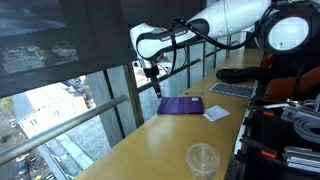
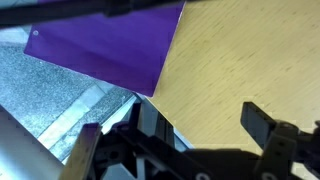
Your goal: Close the purple folder.
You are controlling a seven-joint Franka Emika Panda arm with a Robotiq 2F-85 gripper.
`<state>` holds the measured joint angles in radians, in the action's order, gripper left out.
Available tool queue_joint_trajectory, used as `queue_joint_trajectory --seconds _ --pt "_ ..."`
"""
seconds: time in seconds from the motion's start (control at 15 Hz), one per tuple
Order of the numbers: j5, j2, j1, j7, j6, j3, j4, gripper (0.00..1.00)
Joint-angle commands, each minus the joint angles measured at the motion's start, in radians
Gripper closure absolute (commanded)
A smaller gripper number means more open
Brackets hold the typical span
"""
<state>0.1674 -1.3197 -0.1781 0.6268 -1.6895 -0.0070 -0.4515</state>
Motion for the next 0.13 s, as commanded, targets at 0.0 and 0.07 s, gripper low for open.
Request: queue_joint_trajectory --seconds 0.0,0.07 --pt "0.001 0.015 0.000 -0.003 -0.009 0.001 -0.024 0.00" --pt "0.001 0.015 0.000 -0.003 -0.009 0.001 -0.024 0.00"
